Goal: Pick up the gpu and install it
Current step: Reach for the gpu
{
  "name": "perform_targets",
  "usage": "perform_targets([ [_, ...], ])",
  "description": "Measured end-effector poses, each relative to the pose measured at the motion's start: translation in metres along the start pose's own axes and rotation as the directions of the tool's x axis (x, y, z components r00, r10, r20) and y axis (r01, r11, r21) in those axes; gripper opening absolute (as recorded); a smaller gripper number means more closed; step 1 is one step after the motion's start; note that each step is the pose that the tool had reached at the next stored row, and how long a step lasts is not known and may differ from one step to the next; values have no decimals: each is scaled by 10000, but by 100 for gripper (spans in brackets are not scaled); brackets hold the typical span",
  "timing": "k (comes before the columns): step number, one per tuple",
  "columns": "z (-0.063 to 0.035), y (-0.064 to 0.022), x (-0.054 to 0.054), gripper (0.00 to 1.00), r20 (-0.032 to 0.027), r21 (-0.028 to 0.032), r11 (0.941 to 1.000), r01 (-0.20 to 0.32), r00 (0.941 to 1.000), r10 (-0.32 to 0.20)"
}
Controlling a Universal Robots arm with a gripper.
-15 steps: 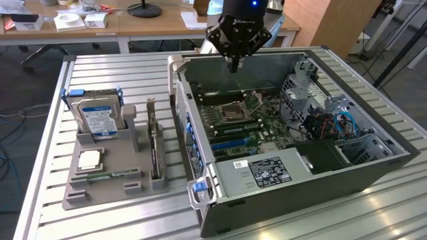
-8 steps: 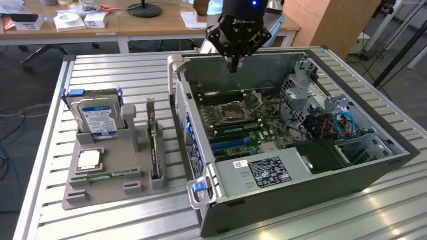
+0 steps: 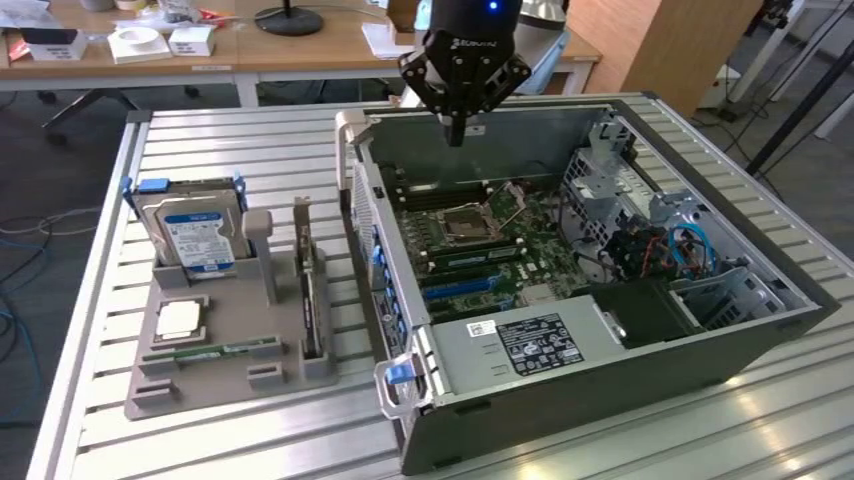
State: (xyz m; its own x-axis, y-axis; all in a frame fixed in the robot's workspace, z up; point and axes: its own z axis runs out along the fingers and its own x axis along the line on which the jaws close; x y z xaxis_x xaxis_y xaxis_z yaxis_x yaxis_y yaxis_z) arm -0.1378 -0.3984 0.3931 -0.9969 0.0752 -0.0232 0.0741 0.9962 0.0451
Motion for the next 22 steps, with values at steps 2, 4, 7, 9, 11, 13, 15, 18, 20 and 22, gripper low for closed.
perform_targets([
  [2, 0, -1, 63, 10, 0, 0, 10000, -1, 10000, 1],
  [4, -1, -3, 127, 10, 0, 0, 10000, -1, 10000, 1],
  [7, -2, -6, 241, 10, 1, 0, 10000, -1, 10000, 1],
  [9, -2, -6, 316, 10, 1, 0, 10000, 0, 10000, 0],
  [11, -3, -6, 394, 10, 0, 0, 10000, -2, 10000, 2],
  [13, -3, -4, 476, 10, 1, 0, 10000, 0, 10000, 0],
  [15, -3, 0, 555, 10, 1, 0, 10000, -1, 10000, 1],
  [18, -3, 3, 660, 10, 1, 0, 10000, 1, 10000, -1],
  [20, -4, 4, 718, 10, 1, 0, 10000, -1, 10000, 1],
  [22, -4, 3, 772, 10, 1, 0, 10000, -1, 10000, 1],
])
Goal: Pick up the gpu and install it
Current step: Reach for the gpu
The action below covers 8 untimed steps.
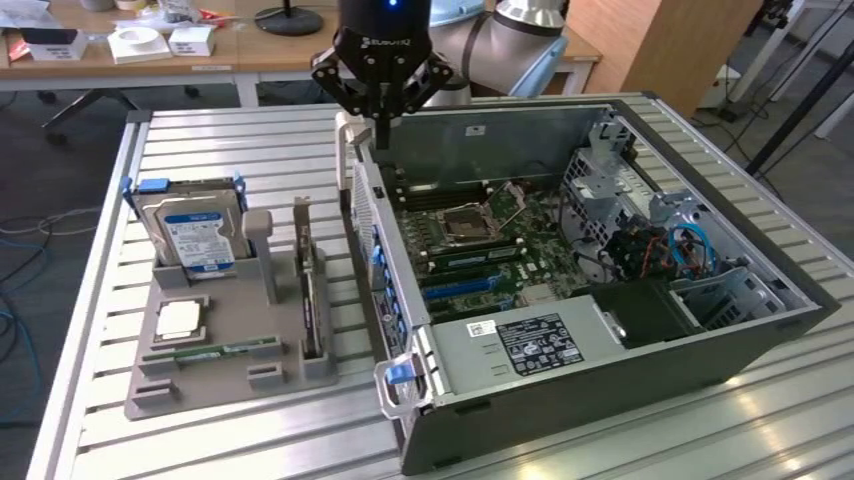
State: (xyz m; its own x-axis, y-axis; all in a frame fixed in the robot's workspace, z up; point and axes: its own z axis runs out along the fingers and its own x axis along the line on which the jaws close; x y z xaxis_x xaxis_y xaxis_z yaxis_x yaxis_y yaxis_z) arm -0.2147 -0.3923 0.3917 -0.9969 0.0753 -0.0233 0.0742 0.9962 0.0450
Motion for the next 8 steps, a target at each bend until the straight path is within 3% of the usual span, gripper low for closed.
perform_targets([
  [8, 1, -4, 173, 10, 1, -1, 10000, 0, 10000, 0],
])
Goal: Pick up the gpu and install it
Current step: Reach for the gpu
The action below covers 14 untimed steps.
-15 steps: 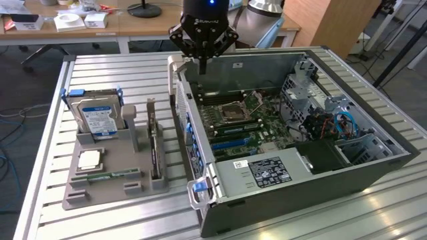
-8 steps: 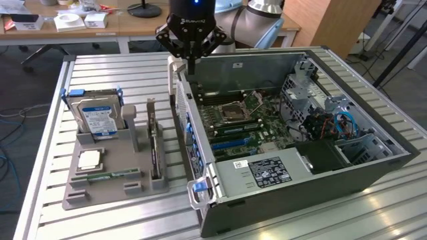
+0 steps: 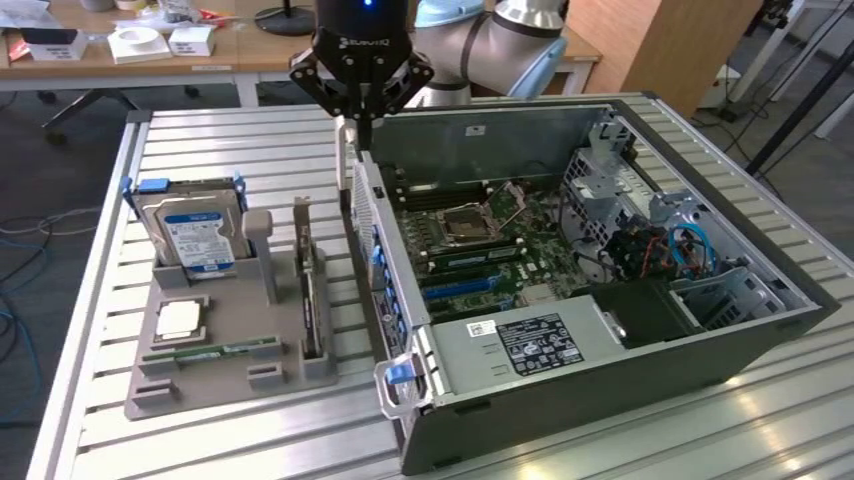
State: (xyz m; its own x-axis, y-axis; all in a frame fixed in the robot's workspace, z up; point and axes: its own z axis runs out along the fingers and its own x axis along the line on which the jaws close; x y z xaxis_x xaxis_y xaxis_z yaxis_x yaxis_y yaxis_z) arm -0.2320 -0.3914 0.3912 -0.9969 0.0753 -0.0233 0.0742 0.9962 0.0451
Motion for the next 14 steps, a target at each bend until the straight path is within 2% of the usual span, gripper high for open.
perform_targets([
  [14, 10, -1, 360, 10, -1, 1, 10000, -1, 10000, 1],
])
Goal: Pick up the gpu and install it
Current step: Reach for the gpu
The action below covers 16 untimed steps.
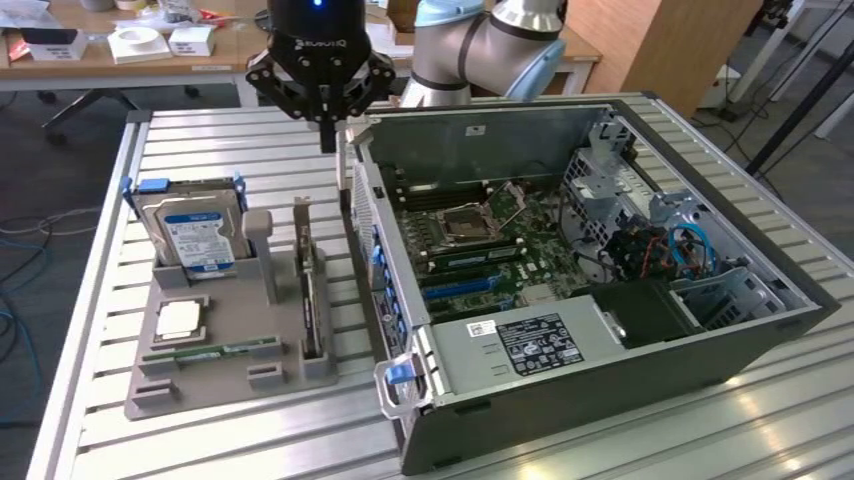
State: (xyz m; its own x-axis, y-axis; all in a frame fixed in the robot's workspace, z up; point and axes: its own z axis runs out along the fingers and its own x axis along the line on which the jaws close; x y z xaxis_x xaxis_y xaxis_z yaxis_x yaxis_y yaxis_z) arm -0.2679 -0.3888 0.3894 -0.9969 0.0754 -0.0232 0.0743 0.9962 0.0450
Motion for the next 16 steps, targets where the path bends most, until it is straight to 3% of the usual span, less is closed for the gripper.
perform_targets([
  [10, 10, -6, 233, 10, 1, -1, 10000, 0, 10000, 0],
  [16, 11, -8, 252, 10, 1, 0, 10000, 2, 10000, -2],
])
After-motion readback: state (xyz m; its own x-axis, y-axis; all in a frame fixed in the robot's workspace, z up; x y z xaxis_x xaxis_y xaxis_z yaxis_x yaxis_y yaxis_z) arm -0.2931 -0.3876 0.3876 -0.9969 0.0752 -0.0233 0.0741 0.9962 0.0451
